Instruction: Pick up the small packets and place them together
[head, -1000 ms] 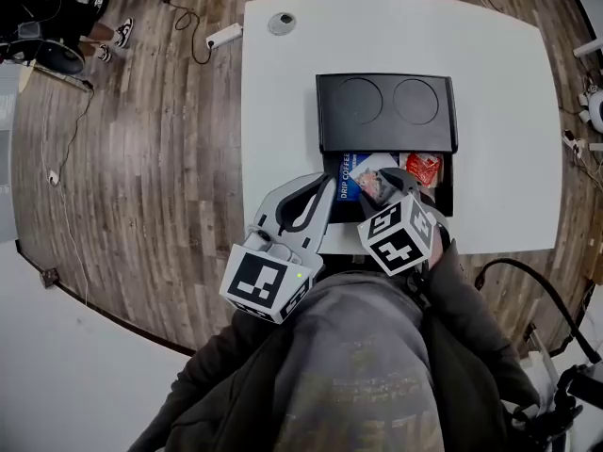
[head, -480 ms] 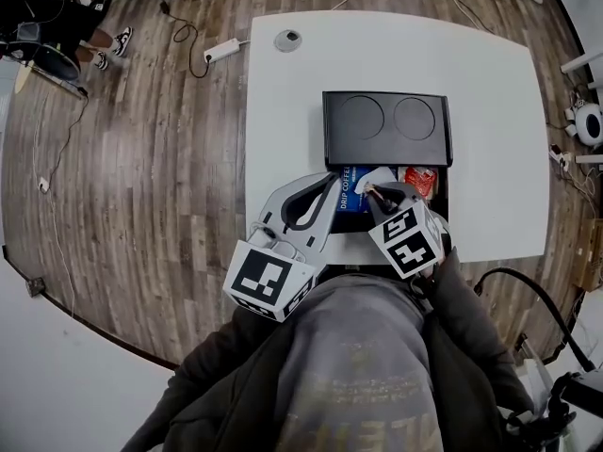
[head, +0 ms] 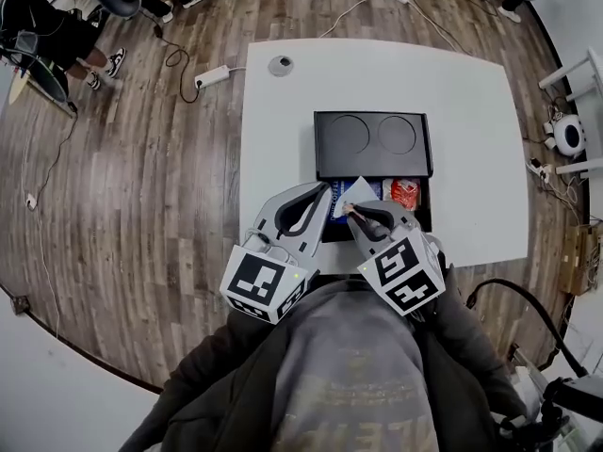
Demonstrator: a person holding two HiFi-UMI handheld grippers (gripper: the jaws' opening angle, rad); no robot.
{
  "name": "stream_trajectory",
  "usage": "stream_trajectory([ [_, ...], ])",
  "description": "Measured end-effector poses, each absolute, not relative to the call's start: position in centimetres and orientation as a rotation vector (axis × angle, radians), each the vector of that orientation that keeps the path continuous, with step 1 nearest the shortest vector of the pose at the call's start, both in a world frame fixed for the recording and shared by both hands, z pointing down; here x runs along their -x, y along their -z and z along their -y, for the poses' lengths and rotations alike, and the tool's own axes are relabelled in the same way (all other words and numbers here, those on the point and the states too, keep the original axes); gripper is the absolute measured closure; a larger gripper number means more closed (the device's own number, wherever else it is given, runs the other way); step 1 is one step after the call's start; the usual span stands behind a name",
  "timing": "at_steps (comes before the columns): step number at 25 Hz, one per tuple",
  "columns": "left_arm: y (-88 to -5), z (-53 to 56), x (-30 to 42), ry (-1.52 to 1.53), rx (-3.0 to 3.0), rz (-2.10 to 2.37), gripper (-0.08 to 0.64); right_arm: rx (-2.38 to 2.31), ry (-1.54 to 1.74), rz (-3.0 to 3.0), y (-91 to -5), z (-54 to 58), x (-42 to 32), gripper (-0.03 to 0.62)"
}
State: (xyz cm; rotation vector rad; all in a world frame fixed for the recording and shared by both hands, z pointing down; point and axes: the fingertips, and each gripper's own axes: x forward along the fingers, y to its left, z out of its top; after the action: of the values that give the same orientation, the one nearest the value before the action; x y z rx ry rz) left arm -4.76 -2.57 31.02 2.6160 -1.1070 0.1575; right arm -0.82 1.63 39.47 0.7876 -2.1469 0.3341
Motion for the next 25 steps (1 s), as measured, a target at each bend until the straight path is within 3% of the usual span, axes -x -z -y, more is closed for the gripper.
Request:
stream_trajectory([
  [25,-31.6,6.3,1.0,-0.287,-2.499,1.219,0.557,-0.997,-0.33,2.117,-38.4,10.7,-10.1,0.548],
])
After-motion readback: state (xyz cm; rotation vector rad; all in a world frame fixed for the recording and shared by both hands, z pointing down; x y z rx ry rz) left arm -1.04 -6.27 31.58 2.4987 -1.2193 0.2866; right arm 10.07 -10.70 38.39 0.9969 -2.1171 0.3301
